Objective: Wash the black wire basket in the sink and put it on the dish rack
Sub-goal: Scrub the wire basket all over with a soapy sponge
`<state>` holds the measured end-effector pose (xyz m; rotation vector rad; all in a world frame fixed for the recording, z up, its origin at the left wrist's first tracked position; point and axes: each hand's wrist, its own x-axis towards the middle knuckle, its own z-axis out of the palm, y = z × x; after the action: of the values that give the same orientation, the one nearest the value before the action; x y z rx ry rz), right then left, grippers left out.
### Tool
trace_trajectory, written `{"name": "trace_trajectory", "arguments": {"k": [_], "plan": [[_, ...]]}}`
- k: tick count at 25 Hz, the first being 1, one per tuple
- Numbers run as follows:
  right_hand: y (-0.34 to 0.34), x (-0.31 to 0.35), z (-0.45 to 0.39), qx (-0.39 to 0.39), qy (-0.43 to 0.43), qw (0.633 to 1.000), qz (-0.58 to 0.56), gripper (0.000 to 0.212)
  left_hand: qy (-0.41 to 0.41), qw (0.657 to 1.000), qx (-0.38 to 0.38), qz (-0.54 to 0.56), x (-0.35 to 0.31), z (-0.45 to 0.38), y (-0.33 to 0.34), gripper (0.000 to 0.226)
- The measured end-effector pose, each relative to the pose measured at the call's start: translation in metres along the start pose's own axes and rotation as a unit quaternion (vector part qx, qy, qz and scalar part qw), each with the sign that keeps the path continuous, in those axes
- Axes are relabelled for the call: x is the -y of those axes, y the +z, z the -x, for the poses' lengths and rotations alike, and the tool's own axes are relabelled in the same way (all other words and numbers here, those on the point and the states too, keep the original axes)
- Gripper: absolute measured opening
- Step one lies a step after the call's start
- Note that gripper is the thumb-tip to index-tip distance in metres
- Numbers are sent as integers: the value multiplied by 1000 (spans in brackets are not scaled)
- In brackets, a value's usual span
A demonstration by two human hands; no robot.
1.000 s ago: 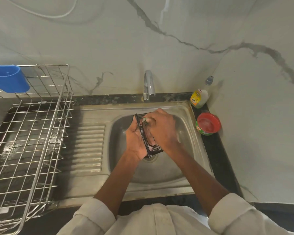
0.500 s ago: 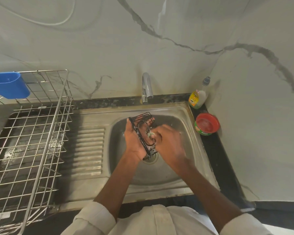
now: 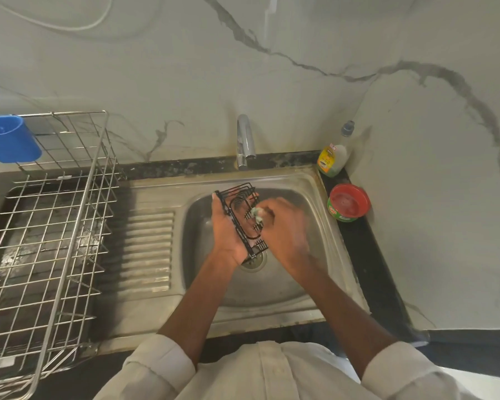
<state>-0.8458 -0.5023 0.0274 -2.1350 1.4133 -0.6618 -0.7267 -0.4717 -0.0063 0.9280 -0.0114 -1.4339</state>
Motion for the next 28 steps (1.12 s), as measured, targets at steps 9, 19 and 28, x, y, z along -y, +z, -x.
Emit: {"name": "trace_trajectory", "arguments": {"k": [9,19,28], "plan": [[-4,11,-3,-27,36,993,-109,18,-19,1000,3,-1,4,0,0,85],[2,-1,-1,-42,48,996,-57,26,-31,999,1,-22,9,-2,0,87],[4,14,-25,-89,29,991,-92,22,-26,999,11,-30,16,-3,4,78]]}}
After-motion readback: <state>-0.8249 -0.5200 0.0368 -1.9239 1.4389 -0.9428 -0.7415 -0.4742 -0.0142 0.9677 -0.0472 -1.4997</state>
